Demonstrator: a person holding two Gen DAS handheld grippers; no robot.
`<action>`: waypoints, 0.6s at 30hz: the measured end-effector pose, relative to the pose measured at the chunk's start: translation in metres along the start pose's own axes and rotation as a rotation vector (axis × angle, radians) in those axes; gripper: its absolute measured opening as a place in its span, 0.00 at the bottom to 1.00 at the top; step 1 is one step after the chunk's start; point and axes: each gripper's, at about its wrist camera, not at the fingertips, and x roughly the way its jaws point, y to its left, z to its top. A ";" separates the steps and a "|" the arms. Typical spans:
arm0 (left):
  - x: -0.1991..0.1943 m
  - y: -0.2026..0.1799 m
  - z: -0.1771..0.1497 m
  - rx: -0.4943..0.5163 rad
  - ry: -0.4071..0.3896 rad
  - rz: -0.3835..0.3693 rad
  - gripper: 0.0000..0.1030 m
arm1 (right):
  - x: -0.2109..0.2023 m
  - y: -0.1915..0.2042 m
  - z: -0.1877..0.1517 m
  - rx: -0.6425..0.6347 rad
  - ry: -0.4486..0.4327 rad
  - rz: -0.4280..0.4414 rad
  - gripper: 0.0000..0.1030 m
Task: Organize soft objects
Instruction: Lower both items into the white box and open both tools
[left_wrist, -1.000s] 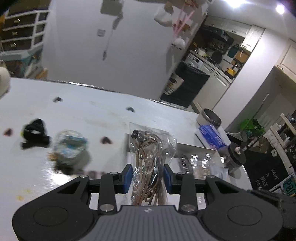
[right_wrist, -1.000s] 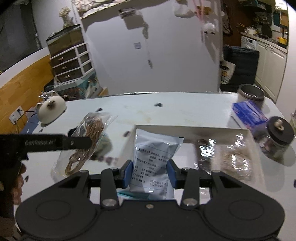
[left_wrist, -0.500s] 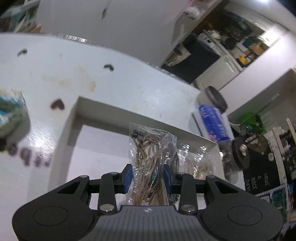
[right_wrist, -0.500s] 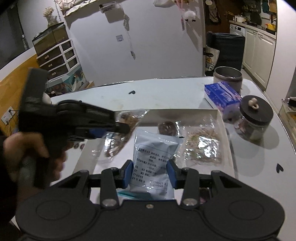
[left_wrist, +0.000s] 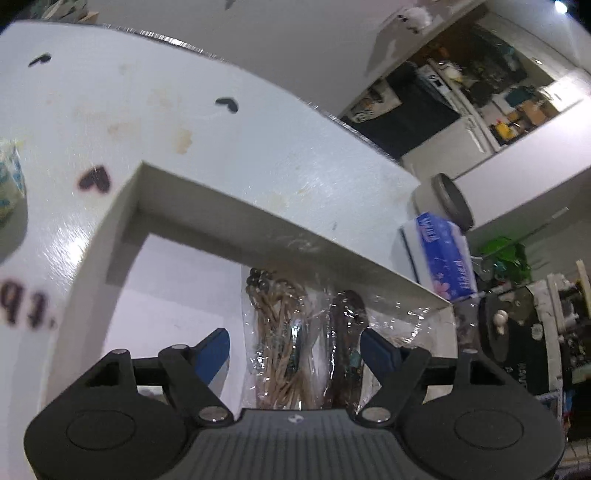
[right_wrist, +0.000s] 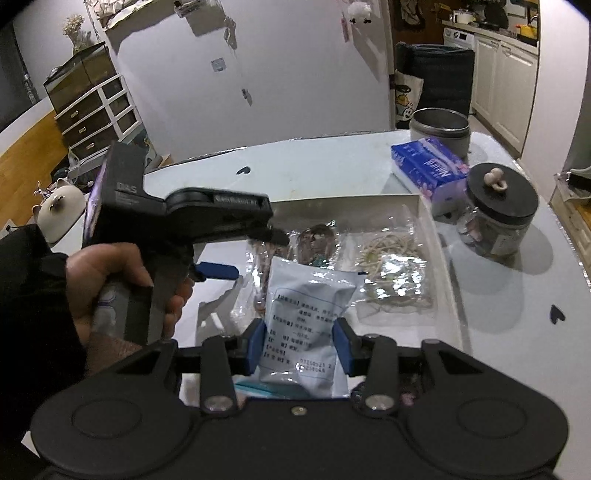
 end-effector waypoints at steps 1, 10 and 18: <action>-0.007 0.000 0.001 0.015 -0.006 -0.008 0.76 | 0.003 0.002 0.000 0.001 0.007 0.009 0.40; -0.097 0.012 0.004 0.182 -0.156 0.014 0.79 | 0.049 0.033 0.020 -0.049 0.053 0.095 0.40; -0.135 0.041 0.017 0.143 -0.218 0.066 0.82 | 0.118 0.070 0.051 -0.067 0.071 0.153 0.42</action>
